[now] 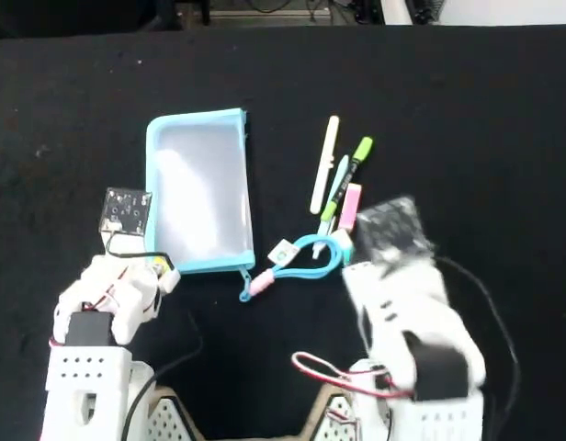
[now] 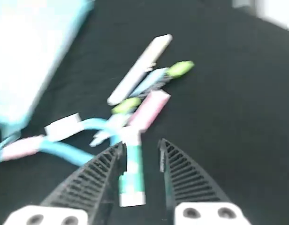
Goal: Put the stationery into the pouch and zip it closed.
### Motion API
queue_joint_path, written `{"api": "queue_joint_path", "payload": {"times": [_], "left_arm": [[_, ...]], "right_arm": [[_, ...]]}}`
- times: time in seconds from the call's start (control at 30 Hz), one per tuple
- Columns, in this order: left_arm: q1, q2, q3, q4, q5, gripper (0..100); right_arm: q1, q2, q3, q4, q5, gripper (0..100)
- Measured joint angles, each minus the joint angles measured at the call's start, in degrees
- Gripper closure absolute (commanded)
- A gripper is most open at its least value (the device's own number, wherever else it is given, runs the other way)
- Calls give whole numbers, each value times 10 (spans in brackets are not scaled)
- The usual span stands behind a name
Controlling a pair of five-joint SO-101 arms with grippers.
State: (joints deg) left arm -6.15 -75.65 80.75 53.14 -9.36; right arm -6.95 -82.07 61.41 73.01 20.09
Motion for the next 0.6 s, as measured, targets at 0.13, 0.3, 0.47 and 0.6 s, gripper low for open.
{"api": "queue_joint_path", "payload": {"times": [0.13, 0.3, 0.47, 0.6], "left_arm": [[1, 0, 3, -8, 3, 873], [-16, 0, 3, -8, 4, 873], [-77, 0, 3, -10, 4, 872], [-89, 0, 11, -25, 4, 870]], "right_arm": [[-159, 137, -9, -5, 0, 873], [-286, 282, -10, -79, -47, 871], [-307, 422, -13, -168, -132, 871], [-305, 513, -16, -207, -194, 871]]}}
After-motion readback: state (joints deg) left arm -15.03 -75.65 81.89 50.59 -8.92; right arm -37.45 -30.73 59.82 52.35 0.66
